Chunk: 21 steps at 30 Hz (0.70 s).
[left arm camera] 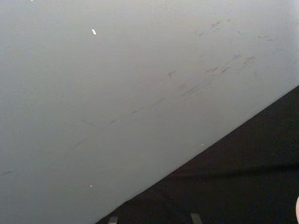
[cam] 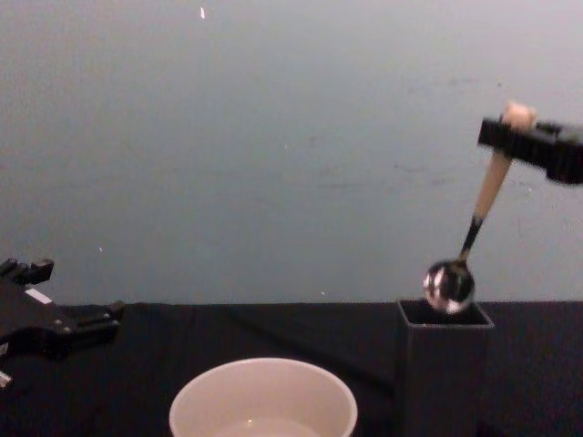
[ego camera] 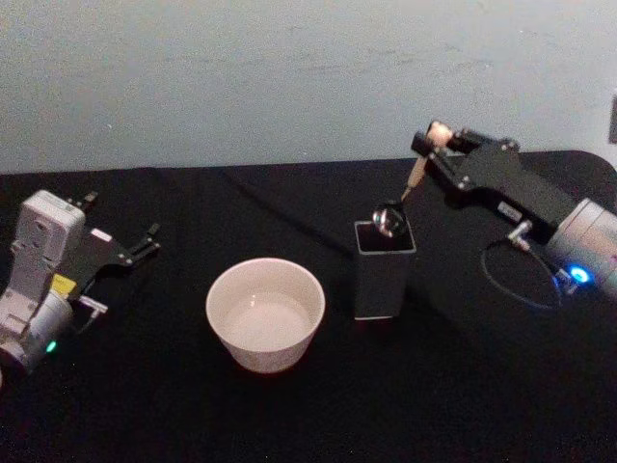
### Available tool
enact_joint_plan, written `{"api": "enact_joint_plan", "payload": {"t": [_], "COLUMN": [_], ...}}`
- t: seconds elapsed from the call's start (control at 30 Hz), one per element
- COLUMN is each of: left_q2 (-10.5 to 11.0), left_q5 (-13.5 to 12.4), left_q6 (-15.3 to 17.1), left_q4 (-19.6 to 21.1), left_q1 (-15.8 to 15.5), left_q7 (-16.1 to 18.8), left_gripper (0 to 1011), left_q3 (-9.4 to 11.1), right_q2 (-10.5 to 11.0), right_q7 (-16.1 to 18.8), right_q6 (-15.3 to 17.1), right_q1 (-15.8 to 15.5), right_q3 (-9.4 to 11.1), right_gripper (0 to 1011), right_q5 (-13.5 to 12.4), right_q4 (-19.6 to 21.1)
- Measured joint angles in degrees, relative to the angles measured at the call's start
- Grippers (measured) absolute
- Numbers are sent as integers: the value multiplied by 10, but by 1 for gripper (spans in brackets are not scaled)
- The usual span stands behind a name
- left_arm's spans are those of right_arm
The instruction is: Pick up the stirring spoon with one hand, stir inside the cup, then place it back in its original position.
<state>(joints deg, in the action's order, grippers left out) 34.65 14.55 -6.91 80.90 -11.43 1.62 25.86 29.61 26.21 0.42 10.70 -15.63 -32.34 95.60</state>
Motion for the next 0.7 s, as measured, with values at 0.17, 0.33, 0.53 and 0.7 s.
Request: {"api": "enact_joint_plan", "payload": {"t": [0.17, 0.33, 0.53, 0.7], "left_q2": [0, 0, 0, 0], "left_q5": [0, 0, 0, 0], "left_q6": [0, 0, 0, 0], "left_q4": [0, 0, 0, 0], "left_q1": [0, 0, 0, 0], "left_q7": [0, 0, 0, 0], "left_gripper": [1001, 1001, 1001, 1001], "left_q3": [0, 0, 0, 0], "right_q2": [1, -5, -20, -33], "right_q7": [4, 11, 30, 52], "right_q6": [-16, -24, -29, -35], "right_q1": [10, 26, 46, 61], "right_q3": [8, -2, -34, -64], "right_gripper": [212, 212, 212, 212], "right_q5": [-10, -10, -6, -3], "right_q4": [14, 9, -9, -26]}}
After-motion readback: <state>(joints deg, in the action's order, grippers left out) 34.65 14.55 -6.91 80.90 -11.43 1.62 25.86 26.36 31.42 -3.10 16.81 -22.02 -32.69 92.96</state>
